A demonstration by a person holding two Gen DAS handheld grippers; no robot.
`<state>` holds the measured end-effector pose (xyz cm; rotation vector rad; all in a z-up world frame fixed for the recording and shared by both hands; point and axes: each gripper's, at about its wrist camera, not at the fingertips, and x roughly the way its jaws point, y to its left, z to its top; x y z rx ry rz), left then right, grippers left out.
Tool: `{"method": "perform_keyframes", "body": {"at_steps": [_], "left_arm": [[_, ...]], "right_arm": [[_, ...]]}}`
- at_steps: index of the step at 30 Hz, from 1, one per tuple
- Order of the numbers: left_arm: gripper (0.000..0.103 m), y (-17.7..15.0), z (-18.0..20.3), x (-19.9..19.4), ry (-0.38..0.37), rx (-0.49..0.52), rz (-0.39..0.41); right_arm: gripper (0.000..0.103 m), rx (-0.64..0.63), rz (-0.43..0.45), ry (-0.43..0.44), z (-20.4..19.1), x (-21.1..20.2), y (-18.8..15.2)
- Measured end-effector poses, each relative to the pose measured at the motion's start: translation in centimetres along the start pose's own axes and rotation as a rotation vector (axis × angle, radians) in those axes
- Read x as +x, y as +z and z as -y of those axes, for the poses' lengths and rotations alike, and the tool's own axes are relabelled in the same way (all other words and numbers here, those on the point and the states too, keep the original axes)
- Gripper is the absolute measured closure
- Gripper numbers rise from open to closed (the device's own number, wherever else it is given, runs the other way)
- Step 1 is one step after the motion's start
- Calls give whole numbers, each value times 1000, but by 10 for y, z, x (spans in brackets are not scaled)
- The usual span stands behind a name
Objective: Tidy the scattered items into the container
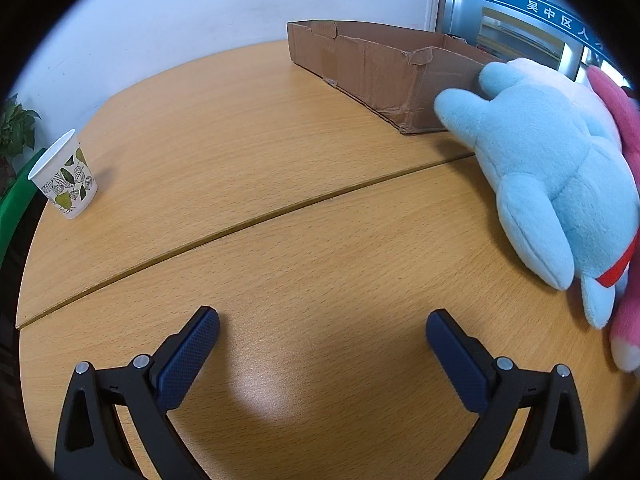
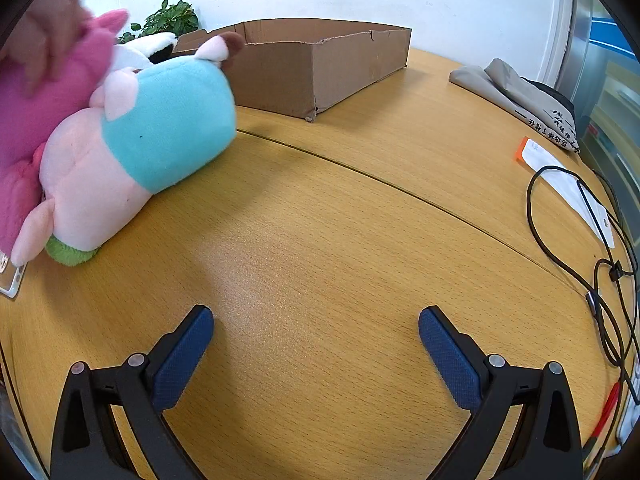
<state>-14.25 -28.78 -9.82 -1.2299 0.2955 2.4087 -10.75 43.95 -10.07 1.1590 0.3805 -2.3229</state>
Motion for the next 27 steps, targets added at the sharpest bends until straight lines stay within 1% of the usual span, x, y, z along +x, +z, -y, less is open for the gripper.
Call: {"method": "perform_keyframes", "body": {"at_steps": [27], "left_arm": [[0,2,2,-1,-3,3,0]], "right_arm": [[0,-3,0,3,0,0,0]]}}
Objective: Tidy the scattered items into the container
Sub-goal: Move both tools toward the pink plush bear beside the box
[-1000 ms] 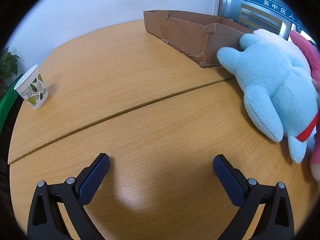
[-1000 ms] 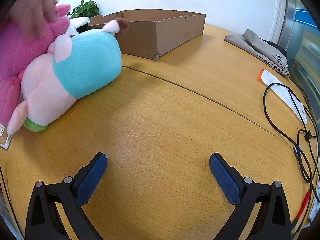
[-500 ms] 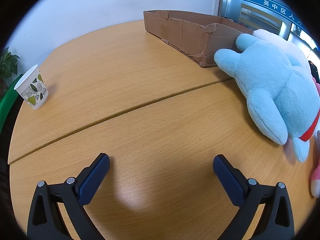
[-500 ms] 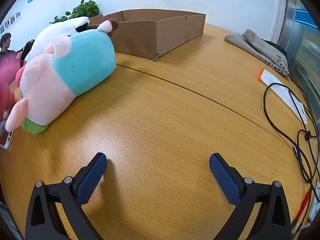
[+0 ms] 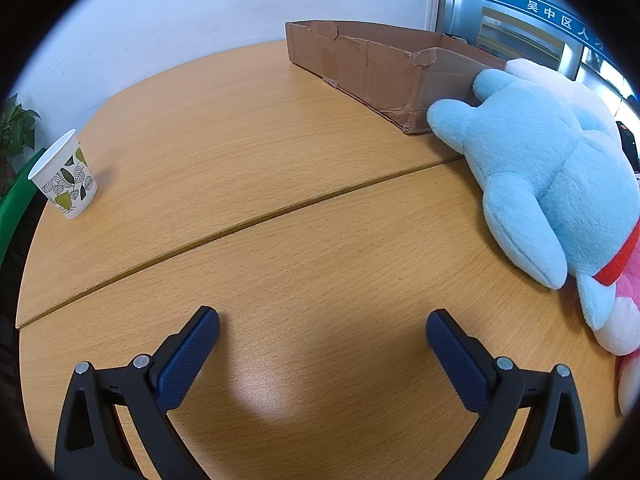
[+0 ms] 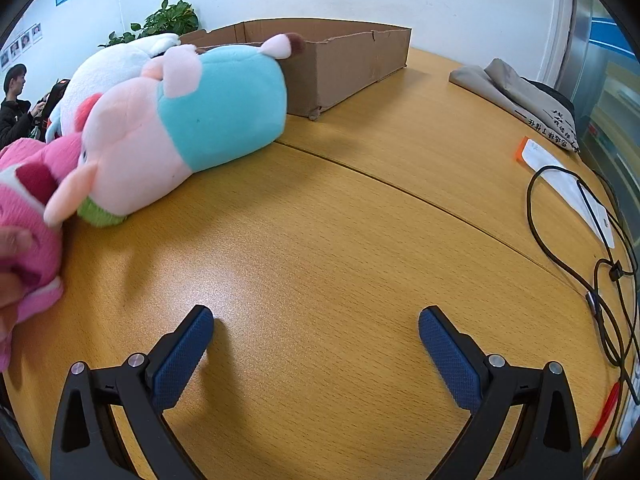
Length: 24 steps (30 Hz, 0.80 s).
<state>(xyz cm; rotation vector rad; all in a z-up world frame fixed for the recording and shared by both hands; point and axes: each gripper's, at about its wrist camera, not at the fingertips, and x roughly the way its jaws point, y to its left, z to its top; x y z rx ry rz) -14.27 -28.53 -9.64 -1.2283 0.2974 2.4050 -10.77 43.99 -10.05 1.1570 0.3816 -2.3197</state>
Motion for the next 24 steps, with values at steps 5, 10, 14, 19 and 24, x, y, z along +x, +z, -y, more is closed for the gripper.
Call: {"method": "perform_keyframes", "body": {"at_steps": [5,10,14,19,24], "left_arm": [[0,0,0,0,-1,1,0],[0,1,1,0,-1,1,0],[0,1,1,0,-3,2,0],[0,1,1,-1,-2,3,0],[0,1,4,0,39,-54,0]], "right_arm": [[0,-4,0,4,0,0,0],[0,-4,0,4,0,0,0],[0,-5,0,5,0,0,0],[0,-6,0,5,0,0,0],[0,46,-1,-34,-7,0,0]]}}
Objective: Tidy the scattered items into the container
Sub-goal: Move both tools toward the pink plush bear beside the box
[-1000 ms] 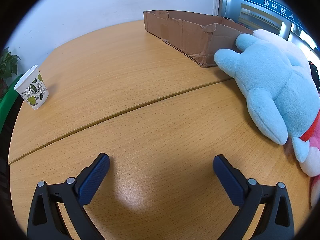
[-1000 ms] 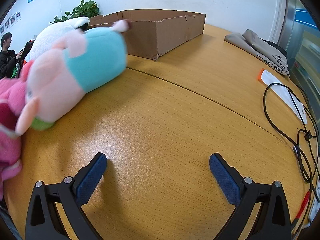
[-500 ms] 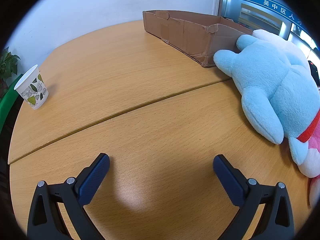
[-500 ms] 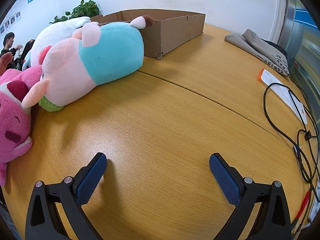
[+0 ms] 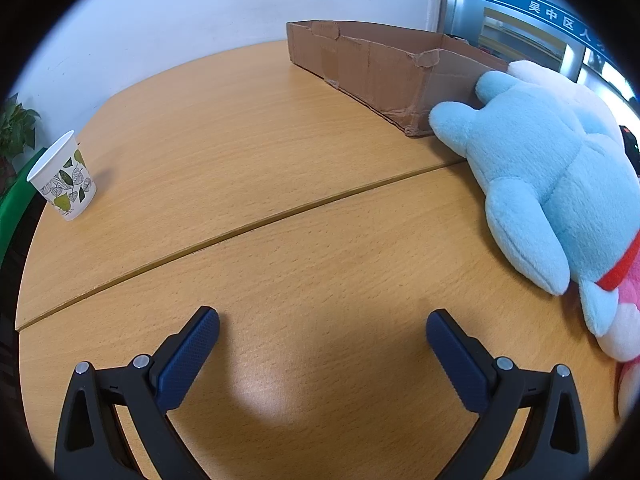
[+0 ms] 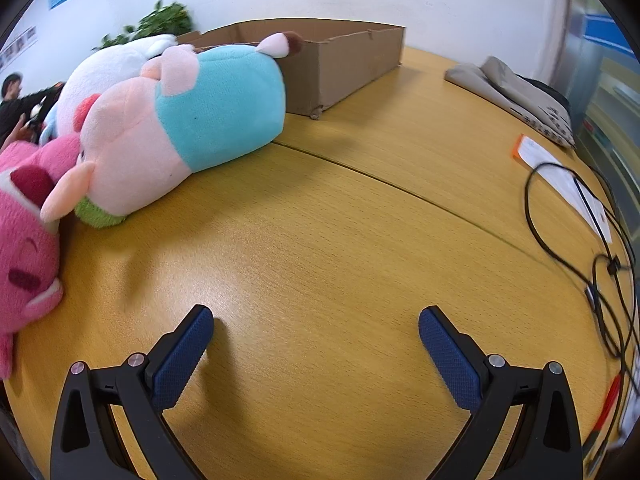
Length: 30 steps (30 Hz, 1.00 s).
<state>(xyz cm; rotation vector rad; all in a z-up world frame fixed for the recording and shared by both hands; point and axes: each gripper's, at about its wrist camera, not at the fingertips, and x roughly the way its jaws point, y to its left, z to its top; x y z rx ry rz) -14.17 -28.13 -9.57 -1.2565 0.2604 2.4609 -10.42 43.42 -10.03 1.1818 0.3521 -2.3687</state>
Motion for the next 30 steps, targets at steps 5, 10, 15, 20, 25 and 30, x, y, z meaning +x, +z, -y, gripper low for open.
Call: {"method": "perform_keyframes", "body": {"at_steps": [5,10,15,20,25,30], "left_arm": [[0,-1,7,-4,45,-63,1],[0,0,7,-2,74,-104,1],[0,-12,23,-9,158,-213,-7],[1,-29,51,-35,204,-186,28],[1,-32,99,-116,229,-261,204],[1,-17,188,-199,126,-305,410]], "right_arm": [[0,175,-3,-131,-26,-6,-5],[0,269,-6,-203,-39,-9,-8],[0,280,-7,-212,-50,-2,1],[0,311,-7,-239,-59,-8,-7],[0,347,47,-341,-66,-54,-29],[0,443,229,-279,-95,-148,-25]]}}
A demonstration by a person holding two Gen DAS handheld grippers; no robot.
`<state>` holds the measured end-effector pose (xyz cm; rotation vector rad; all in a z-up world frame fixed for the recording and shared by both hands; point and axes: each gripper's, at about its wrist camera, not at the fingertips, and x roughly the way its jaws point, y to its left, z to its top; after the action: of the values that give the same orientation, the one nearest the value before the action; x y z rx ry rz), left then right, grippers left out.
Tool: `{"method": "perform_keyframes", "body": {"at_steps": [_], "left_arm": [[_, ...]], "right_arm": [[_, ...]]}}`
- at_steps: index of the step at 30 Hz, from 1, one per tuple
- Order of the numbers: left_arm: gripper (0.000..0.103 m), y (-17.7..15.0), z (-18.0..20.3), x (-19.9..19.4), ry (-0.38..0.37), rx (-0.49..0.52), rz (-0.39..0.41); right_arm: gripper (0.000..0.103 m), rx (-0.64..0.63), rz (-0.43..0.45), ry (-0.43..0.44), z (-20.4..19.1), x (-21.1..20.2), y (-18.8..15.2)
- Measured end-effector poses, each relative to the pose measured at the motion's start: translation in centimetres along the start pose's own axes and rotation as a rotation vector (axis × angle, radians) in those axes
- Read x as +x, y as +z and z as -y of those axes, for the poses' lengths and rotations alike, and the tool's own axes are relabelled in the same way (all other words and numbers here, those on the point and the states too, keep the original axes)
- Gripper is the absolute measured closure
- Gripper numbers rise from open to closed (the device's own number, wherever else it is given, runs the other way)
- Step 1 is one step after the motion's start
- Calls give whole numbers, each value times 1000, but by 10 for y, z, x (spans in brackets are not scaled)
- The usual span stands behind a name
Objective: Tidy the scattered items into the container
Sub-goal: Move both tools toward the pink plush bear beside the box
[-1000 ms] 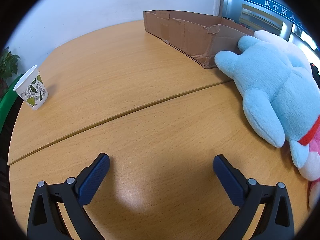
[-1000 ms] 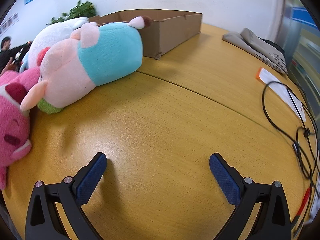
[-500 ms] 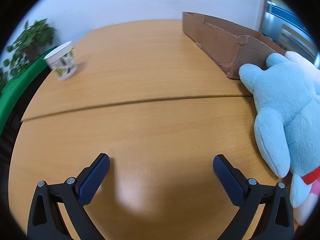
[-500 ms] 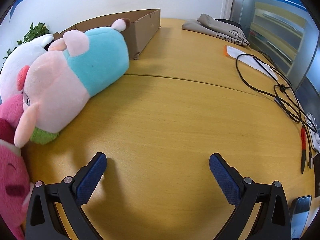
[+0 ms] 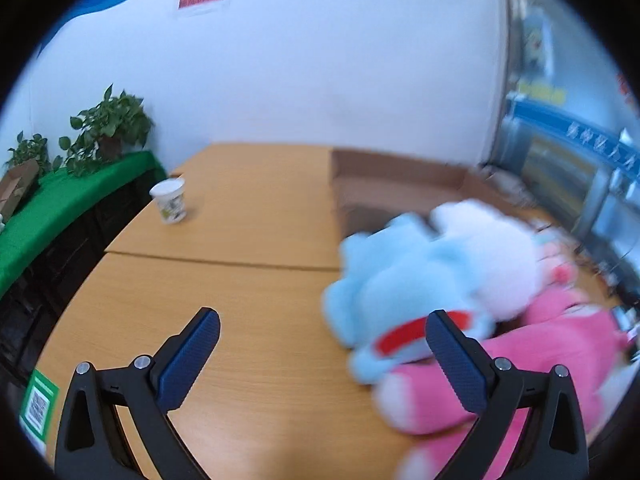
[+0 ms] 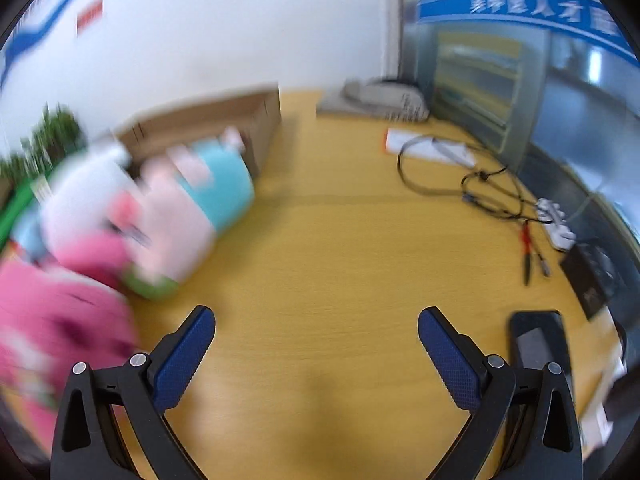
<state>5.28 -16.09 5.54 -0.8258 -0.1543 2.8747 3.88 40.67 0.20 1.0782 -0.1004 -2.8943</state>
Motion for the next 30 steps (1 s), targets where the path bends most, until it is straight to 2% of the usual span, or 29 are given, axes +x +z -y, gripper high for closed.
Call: {"method": "perform_keyframes", "body": {"at_steps": [3,6,7,11,14,17,18,21,26,30], "left_arm": [[1,-3,49,-29,-122,-50,67],[1,-6,89,-33,-220,-79,62],[1,-6,102,-29,-217,-67,44],[1,-19,135,-17,-114,38,-13],[1,-28,140,-13,-61,47,-40],[1,-32,137,-7,36,10,-41],[1,-32,135,-4,44,1,-53],[1,-33,130,2,6,-12,-83],[1,-36,132,12,1,29,-114],[1,-41,129,21,-20,44,-156]], "right_arm": [[0,-4,71,36,-34,-42,8],[0,-64,117,26,-87,-61,3],[0,-83,108,50,-102,-61,-1],[0,-131,59,140,-152,-60,-21],[0,-132,32,110,-168,-53,-32],[0,-120,1,62,-173,-46,-38],[0,-116,-10,56,-171,-43,-39],[0,-93,-45,58,-162,-35,-38],[0,-84,-63,44,-158,-26,-38],[0,-90,-67,70,-161,-17,-37]]}}
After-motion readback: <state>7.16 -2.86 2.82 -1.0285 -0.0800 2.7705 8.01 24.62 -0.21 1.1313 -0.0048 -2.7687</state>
